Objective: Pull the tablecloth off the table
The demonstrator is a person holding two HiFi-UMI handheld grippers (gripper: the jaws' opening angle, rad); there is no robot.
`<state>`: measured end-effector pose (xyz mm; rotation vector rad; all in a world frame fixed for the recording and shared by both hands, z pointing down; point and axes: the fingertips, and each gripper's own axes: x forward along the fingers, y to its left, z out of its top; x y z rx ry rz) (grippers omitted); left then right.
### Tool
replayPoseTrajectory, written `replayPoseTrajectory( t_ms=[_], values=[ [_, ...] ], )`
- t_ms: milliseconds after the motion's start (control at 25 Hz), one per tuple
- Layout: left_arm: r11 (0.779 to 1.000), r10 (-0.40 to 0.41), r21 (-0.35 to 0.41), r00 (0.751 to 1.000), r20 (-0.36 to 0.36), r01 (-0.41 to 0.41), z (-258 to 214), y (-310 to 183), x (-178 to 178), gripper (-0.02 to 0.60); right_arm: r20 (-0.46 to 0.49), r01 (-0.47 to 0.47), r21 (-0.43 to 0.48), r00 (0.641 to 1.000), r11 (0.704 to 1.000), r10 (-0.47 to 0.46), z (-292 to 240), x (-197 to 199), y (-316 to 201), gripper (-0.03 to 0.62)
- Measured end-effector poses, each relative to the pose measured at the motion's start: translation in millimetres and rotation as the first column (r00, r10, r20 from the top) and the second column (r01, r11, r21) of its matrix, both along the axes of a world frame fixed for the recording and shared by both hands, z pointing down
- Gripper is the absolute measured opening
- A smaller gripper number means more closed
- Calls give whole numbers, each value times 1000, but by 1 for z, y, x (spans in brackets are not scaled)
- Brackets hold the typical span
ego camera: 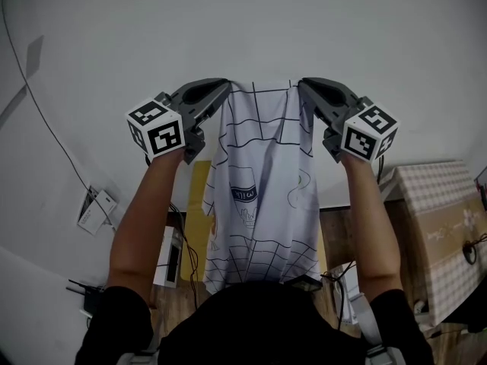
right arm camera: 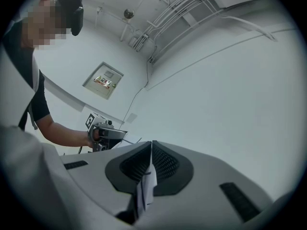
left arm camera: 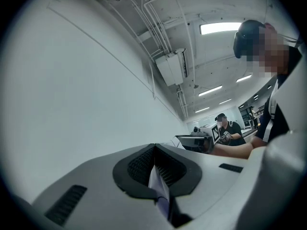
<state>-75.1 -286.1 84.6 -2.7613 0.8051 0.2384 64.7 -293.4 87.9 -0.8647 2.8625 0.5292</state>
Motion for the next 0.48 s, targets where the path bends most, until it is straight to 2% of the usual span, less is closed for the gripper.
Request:
replayPoseTrajectory(
  t_ms=[480],
  values=[
    [1000, 10, -27, 1000, 10, -10, 7, -12, 0, 12, 19, 4, -27, 1000, 1000, -3, 8, 3, -13, 21]
  ],
)
